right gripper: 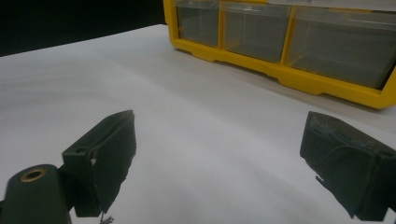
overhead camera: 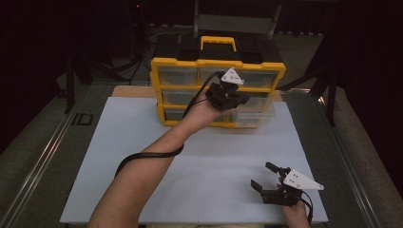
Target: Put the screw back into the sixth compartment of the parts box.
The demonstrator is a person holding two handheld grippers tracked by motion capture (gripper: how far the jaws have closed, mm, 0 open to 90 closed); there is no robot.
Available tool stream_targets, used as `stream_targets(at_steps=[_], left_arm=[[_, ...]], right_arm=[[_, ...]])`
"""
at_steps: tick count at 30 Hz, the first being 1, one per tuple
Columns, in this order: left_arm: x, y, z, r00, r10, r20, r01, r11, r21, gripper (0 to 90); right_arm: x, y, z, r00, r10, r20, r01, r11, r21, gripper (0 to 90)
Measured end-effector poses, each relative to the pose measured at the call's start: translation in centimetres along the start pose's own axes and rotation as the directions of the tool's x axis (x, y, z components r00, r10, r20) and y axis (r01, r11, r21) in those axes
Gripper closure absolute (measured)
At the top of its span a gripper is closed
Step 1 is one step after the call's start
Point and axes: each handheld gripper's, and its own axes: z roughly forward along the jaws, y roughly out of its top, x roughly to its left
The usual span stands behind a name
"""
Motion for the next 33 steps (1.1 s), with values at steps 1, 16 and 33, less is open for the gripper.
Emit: stream_targets(at_steps=[1, 16, 33], left_arm=[[0.2, 0.0, 0.8, 0.9999, -0.007, -0.01, 0.007, 0.9999, 0.007, 88.6], [0.9, -0.3, 4.5, 0.9983, -0.053, -0.026, 0.056, 0.9904, 0.127, 88.4], [1.2, -0.1, 2.5, 0.9953, -0.095, 0.018, 0.093, 0.9911, 0.095, 61.2]], right_arm=[[0.0, 0.0, 0.0, 1.0, 0.003, -0.001, -0.003, 1.0, 0.002, 10.6], [0.0, 0.0, -0.1, 1.0, -0.001, -0.003, 0.001, 1.0, 0.0, 10.5], [0.0, 0.0, 0.0, 1.0, 0.0, -0.001, 0.0, 1.0, 0.006, 10.6]])
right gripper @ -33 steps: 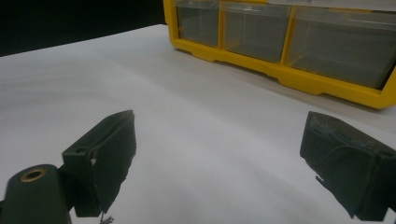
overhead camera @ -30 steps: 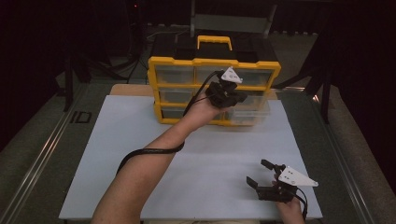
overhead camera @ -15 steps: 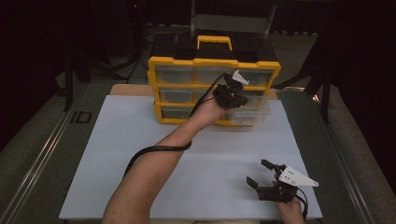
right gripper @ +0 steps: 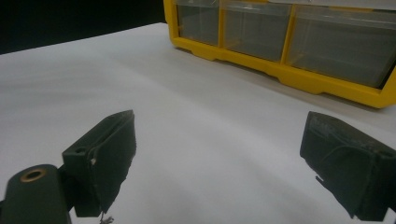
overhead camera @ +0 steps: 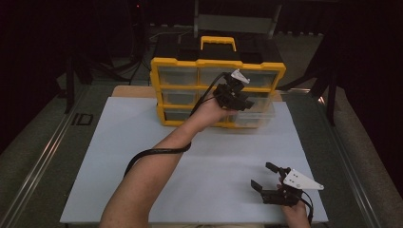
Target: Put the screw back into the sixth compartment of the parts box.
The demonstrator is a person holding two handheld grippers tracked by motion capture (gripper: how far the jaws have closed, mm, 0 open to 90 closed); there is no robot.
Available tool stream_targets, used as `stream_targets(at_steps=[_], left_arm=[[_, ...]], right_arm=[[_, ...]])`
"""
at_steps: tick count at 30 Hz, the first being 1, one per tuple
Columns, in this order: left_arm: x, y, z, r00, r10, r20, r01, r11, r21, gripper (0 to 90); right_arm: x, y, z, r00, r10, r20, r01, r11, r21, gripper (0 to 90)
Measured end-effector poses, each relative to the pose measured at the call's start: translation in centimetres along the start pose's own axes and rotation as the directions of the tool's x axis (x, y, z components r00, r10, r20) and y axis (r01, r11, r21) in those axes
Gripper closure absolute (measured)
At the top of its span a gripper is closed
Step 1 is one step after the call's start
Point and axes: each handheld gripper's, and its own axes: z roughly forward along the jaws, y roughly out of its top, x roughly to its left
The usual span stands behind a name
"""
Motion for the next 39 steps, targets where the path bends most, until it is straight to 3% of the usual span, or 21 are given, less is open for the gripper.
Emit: stream_targets(at_steps=[7, 11, 14, 18, 25, 30, 39], left_arm=[[-0.4, -0.9, -2.4, 1.0, 0.006, 0.004, -0.006, 0.9999, -0.012, 26.8], [-0.4, -2.0, -3.7, 0.9995, -0.001, 0.031, 0.002, 0.9992, -0.039, 16.1], [-0.5, -3.3, -4.2, 0.9996, 0.008, 0.029, -0.007, 0.9996, -0.029, 13.5], [-0.5, -4.9, -5.2, 0.9991, 0.01, 0.042, -0.008, 0.9991, -0.042, 3.1], [-0.8, -8.0, -7.1, 0.9991, -0.003, 0.041, 0.006, 0.9974, -0.072, 2.5], [-1.1, -11.1, -8.9, 0.9993, -0.017, 0.034, 0.021, 0.9908, -0.134, 2.5], [-1.3, -15.7, -12.1, 0.9991, -0.037, 0.02, 0.04, 0.985, -0.168, 2.5]], right_arm=[[0.0, 0.0, 0.0, 1.0, -0.003, 0.001, 0.003, 1.0, 0.002, 10.6], [0.0, 0.0, 0.0, 1.0, -0.004, 0.0, 0.004, 1.0, 0.002, 10.6], [0.0, 0.0, 0.0, 1.0, -0.002, 0.0, 0.002, 1.0, 0.004, 10.6], [0.1, 0.0, 0.1, 1.0, -0.003, -0.002, 0.003, 1.0, 0.004, 10.5], [0.1, -0.1, 0.2, 1.0, -0.002, -0.001, 0.002, 1.0, 0.007, 10.6], [0.1, -0.1, 0.2, 1.0, -0.004, -0.002, 0.004, 0.9999, 0.012, 10.6], [0.2, -0.2, 0.4, 1.0, -0.006, 0.0, 0.006, 0.9998, 0.017, 10.6]])
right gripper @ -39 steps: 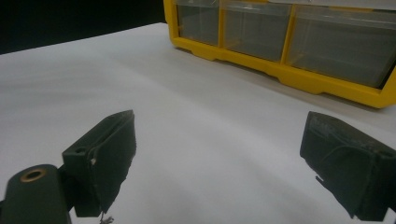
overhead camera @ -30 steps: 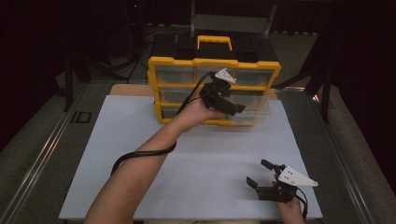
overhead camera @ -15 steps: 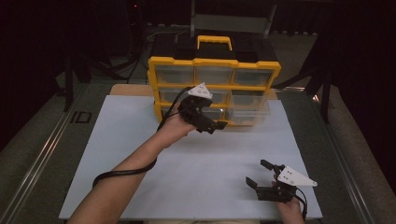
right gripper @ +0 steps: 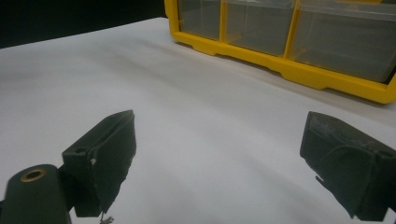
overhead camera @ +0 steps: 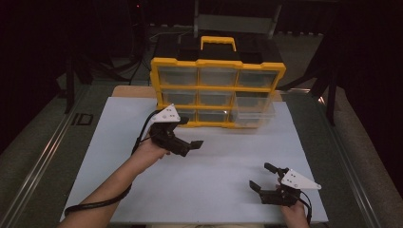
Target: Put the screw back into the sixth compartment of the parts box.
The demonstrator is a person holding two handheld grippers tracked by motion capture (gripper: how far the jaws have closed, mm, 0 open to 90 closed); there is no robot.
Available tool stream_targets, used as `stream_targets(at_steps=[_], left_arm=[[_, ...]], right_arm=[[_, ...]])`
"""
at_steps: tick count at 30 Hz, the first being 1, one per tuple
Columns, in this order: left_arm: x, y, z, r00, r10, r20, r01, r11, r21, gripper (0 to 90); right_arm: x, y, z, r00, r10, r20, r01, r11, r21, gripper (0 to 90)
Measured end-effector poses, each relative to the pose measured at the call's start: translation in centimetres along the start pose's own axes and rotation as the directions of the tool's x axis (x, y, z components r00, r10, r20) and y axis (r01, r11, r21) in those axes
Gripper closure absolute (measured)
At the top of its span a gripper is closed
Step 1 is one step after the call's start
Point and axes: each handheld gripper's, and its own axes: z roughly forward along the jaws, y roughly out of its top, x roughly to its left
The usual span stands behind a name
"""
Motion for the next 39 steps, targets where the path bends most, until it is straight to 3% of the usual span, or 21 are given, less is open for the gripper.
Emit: stream_targets(at_steps=[9, 17, 26, 39], left_arm=[[-0.4, -3.9, -2.7, 0.9982, 0.011, -0.059, -0.013, 0.9993, -0.036, 2.4], [-1.2, -7.5, -4.1, 0.9976, 0.027, -0.064, -0.029, 0.9991, -0.03, 2.5], [-1.9, -11.0, -5.6, 0.9964, 0.008, -0.084, -0.012, 0.9991, -0.041, 2.5], [-2.1, -15.8, -7.9, 0.9922, -0.053, -0.113, 0.043, 0.9952, -0.088, 2.5]], right_arm=[[0.1, 0.0, 0.0, 1.0, -0.001, 0.0, 0.001, 1.0, 0.005, 10.5], [0.1, 0.0, 0.0, 1.0, -0.005, -0.001, 0.005, 1.0, 0.006, 10.6], [0.1, 0.0, 0.1, 1.0, -0.005, -0.002, 0.005, 1.0, 0.008, 10.6], [0.2, 0.0, 0.1, 1.0, -0.007, -0.001, 0.007, 0.9999, 0.01, 10.6]])
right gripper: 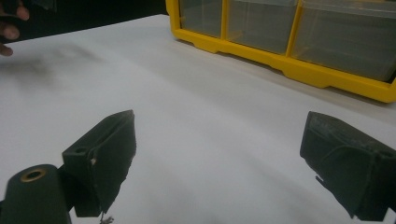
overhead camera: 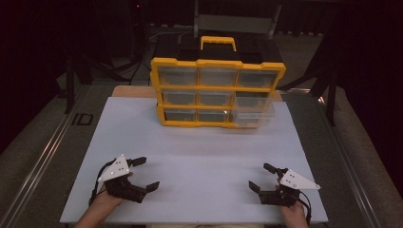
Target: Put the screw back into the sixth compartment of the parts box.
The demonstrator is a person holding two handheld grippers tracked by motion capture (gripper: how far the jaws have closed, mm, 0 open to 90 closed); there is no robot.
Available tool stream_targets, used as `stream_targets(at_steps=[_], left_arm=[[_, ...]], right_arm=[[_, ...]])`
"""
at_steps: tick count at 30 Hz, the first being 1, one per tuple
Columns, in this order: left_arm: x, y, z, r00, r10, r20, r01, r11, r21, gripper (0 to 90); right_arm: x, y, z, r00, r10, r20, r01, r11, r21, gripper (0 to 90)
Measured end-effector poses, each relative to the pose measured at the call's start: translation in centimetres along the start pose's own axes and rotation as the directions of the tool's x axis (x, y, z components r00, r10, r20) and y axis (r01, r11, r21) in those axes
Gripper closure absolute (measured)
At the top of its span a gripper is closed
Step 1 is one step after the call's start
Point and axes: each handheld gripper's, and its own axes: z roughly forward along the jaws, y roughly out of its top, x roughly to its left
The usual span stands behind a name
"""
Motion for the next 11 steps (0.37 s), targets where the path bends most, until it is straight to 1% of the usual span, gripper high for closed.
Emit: stream_targets(at_steps=[1, 2, 5, 7, 8, 10, 11], left_arm=[[0.1, -0.4, -0.3, 0.9999, -0.004, -0.013, 0.004, 1.0, -0.003, 2.5], [0.2, -0.7, -0.5, 0.9998, -0.009, -0.017, 0.009, 0.9999, -0.011, 2.5], [0.4, -1.4, -1.1, 0.9995, -0.025, -0.02, 0.025, 0.9993, -0.028, 2.5], [0.5, -1.7, -1.4, 0.9993, -0.029, -0.024, 0.029, 0.9993, -0.023, 2.5], [0.6, -1.8, -1.5, 0.9992, -0.037, -0.018, 0.036, 0.999, -0.026, 2.5], [0.6, -2.0, -1.6, 0.9991, -0.039, -0.018, 0.038, 0.9989, -0.026, 2.5], [0.7, -2.1, -1.7, 0.9988, -0.043, -0.025, 0.042, 0.9987, -0.03, 2.5]], right_arm=[[0.0, 0.0, 0.0, 1.0, -0.001, 0.0, 0.001, 1.0, -0.001, 10.6], [0.0, 0.0, 0.0, 1.0, 0.001, 0.0, -0.001, 1.0, 0.0, 10.6], [0.0, 0.0, 0.0, 1.0, 0.001, 0.001, -0.001, 1.0, 0.003, 10.5], [0.0, 0.0, 0.0, 1.0, 0.001, 0.0, -0.001, 1.0, 0.004, 10.6], [0.0, 0.0, 0.0, 1.0, 0.001, 0.0, -0.001, 1.0, 0.004, 10.6], [0.0, 0.0, 0.0, 1.0, 0.001, 0.0, -0.001, 1.0, 0.003, 10.6], [0.0, 0.0, 0.0, 1.0, 0.001, 0.0, -0.001, 1.0, 0.003, 10.5]])
